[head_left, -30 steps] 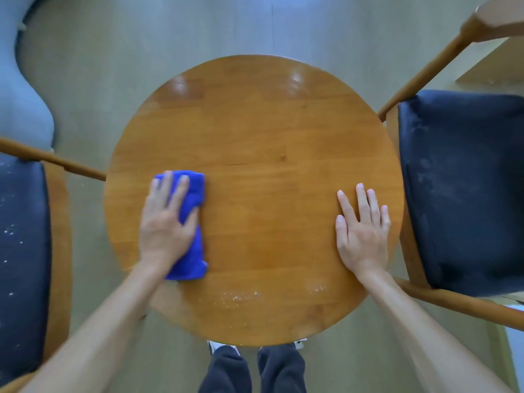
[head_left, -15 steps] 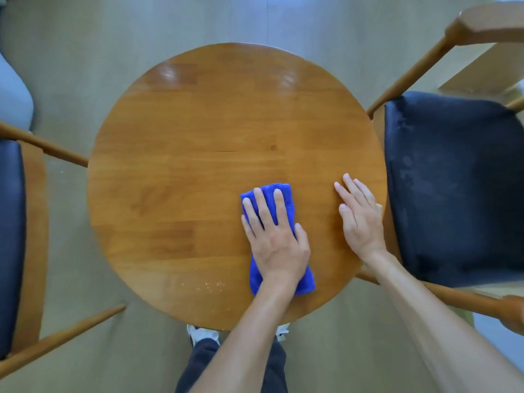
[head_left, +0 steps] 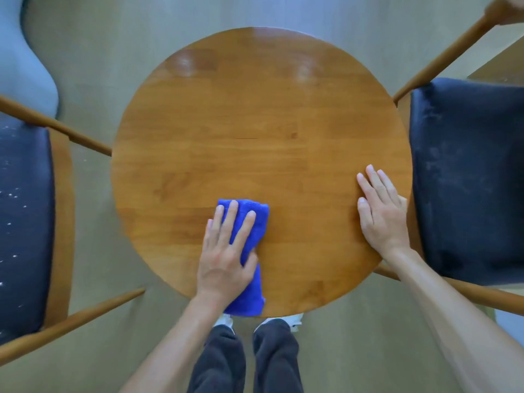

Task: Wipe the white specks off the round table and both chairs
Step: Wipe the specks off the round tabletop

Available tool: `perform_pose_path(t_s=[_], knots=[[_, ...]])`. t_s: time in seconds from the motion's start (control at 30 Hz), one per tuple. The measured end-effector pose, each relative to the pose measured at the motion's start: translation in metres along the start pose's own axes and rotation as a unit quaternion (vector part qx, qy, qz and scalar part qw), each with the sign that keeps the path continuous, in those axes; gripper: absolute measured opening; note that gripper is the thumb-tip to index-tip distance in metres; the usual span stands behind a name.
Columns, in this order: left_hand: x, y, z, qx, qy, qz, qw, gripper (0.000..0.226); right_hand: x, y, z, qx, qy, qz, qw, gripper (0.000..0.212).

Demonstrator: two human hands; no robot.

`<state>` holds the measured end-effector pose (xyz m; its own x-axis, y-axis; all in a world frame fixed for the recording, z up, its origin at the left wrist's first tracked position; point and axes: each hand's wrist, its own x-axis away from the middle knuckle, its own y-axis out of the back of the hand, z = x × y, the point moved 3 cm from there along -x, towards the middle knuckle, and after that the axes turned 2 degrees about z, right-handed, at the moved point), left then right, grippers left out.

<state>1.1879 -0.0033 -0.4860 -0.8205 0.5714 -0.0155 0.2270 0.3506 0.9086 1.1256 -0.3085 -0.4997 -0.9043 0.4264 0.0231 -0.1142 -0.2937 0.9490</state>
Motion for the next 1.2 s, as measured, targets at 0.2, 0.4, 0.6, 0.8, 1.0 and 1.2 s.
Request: perform_pose_path(t_s=[0.2,0.4,0.6,0.8,1.0,1.2], knots=[[-0.013,0.08,0.148,0.011,0.105,0.006,0.994,0.063,0.002,-0.003,0.013,0.005,-0.032,-0.001,0.999,0.056],[0.003,0.035,0.06,0.012,0.086,-0.053,0.995,0.063,0.003,-0.006,0.015,0.033,-0.032,-0.003,0.999,0.056],[0.01,-0.04,-0.133,0.035,-0.07,0.052,0.996,0.073,0.002,-0.01,0.011,0.051,-0.027,-0.011,0.998,0.056],[0.008,-0.003,-0.029,0.039,-0.089,0.016,0.995,0.069,0.003,-0.008,0.012,0.044,-0.041,-0.002,0.998,0.058],[-0.034,0.074,0.159,0.009,0.11,-0.053,0.992,0.06,0.002,-0.008,0.014,0.059,-0.041,-0.01,0.997,0.058],[-0.077,0.049,0.109,-0.017,0.178,-0.099,0.979,0.063,0.003,-0.009,0.018,0.069,-0.037,-0.022,0.997,0.057]])
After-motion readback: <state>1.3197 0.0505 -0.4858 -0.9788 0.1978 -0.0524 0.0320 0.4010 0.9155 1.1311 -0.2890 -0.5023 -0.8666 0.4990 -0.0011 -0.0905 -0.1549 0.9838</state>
